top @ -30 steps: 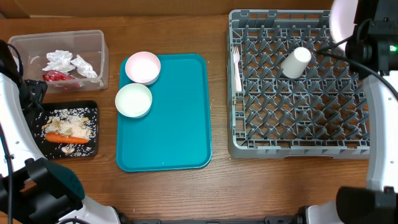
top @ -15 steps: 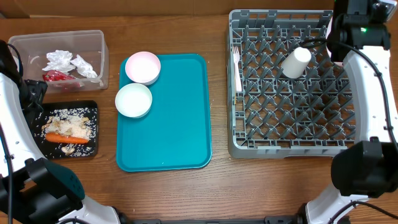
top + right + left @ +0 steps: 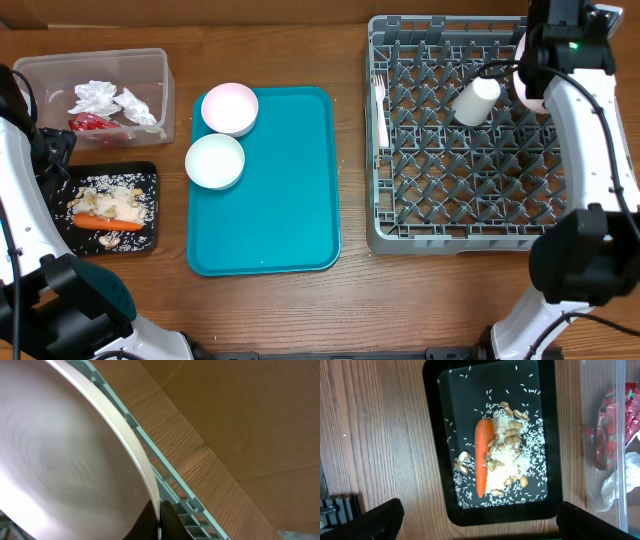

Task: Sort waste into correct bins and load items into the dishwasher rack
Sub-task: 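Lift the plate right and stand it upright at the rack's right side, then move the right gripper back left to the white bowl on the tray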

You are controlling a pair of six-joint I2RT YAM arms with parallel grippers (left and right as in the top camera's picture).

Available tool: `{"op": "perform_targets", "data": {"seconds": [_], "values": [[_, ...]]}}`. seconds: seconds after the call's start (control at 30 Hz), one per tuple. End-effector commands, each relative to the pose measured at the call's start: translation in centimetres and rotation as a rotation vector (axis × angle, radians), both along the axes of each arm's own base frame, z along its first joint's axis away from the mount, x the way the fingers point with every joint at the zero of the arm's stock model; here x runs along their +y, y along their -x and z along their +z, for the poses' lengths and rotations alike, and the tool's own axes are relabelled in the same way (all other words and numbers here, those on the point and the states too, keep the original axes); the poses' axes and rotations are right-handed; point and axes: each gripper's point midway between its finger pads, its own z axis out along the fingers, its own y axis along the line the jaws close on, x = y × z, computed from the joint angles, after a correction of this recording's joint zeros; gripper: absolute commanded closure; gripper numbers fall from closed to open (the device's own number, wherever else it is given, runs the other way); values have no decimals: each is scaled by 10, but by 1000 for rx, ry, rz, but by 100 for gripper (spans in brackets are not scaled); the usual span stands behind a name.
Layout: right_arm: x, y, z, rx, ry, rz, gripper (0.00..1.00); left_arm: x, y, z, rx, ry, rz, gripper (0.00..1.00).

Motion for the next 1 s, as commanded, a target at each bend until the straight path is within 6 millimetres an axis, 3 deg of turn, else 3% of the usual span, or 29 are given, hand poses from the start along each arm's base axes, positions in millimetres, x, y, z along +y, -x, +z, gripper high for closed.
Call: {"op": "perform_targets", "data": {"seconds": [0.0,0.33,0.53,0.6,0.63,0.67,0.7,0.73,0.87,0.97], "values": [[-7,-3,-9,30,55,-31,96,-2,1,4,-18,-6,16,0],[4,-6,-23,68,13,5,96,-2,1,4,-18,-6,16,0],[38,-14,-16,52,15,80,90,-2,1,4,-18,-6,16,0],[54,-17,-8,34,16,114,81,-2,1,4,-18,-6,16,0],[64,-18,-3,19,17,135,64,-2,1,4,-18,-6,16,0],[72,-18,3,5,16,152,41,-2,1,4,-18,-6,16,0],[78,-19,8,-8,16,165,8,-2,1,4,-18,-6,16,0],[84,-19,15,-24,15,179,0,-2,1,4,-18,-6,16,0],[110,-16,37,-75,-48,254,0,-2,1,4,-18,-6,16,0],[151,-14,45,-103,-256,403,0,-2,1,4,-18,-6,16,0]]}}
